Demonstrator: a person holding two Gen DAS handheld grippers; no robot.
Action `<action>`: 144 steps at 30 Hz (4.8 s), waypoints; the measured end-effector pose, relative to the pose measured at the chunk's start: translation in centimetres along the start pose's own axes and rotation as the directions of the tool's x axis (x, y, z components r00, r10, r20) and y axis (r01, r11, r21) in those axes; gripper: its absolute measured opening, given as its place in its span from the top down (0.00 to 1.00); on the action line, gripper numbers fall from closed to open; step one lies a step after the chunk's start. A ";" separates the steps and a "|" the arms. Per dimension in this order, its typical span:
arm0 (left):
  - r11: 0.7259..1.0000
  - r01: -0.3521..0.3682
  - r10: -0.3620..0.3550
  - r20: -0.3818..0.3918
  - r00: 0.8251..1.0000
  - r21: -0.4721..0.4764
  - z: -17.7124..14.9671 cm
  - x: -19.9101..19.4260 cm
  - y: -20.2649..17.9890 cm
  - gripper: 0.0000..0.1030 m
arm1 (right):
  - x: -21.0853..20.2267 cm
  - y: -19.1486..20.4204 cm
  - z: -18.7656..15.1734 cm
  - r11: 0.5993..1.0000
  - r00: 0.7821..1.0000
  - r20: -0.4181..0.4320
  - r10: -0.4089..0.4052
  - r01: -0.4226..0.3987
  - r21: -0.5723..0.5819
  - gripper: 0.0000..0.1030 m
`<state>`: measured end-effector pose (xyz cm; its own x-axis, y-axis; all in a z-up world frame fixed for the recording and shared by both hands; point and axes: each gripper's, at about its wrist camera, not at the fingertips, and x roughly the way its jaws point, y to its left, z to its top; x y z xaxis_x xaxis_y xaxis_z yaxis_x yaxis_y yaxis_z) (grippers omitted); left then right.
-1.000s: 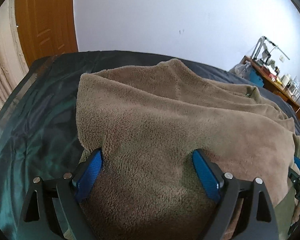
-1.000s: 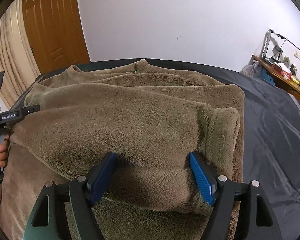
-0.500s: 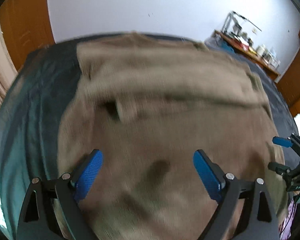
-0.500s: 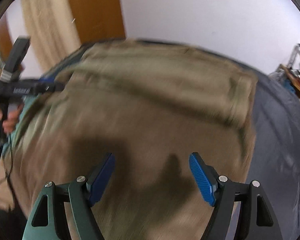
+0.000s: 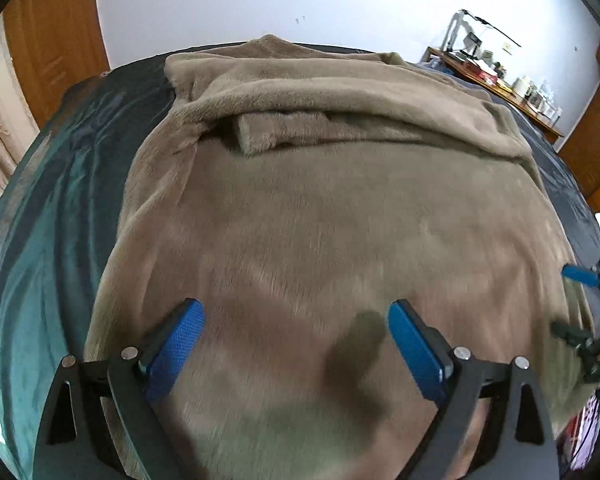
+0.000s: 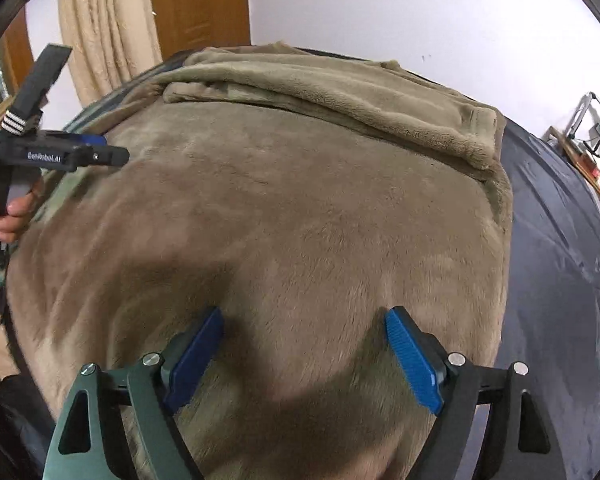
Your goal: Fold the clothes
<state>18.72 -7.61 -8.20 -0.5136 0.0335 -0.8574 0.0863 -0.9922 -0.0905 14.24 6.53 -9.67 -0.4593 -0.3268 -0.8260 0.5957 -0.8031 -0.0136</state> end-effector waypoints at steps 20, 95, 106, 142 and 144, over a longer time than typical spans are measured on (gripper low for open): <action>0.999 0.018 -0.015 0.071 0.997 -0.036 -11.7 -6.7 4.2 0.07 | -8.7 0.3 -12.9 0.996 0.997 0.050 -0.053 0.056 -0.071 0.42; 0.997 -0.078 0.074 0.610 0.789 -0.020 4.4 -17.1 3.4 0.86 | -15.2 -8.6 6.0 0.944 0.780 0.541 -0.314 0.199 0.262 0.82; 0.993 -0.100 0.119 0.557 0.822 -0.065 16.9 -10.0 4.0 0.86 | -9.2 -15.0 15.2 0.904 0.789 0.482 -0.380 0.206 0.375 0.82; 0.950 0.232 -0.193 0.191 0.963 -0.211 25.4 8.5 11.2 0.21 | 7.5 -24.0 20.3 0.875 0.975 0.128 -0.179 0.098 0.475 0.74; 0.974 0.186 -0.156 0.210 0.965 -0.132 24.8 7.1 10.4 0.21 | 6.1 -23.3 19.8 0.897 0.973 0.164 -0.162 0.076 0.436 0.69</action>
<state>-5.24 -20.73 -2.70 -0.6884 0.1621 -0.7070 0.1006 -0.9439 -0.3144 -15.51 13.35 -3.21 -0.6513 -0.2699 -0.7092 0.2126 -0.9621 0.1709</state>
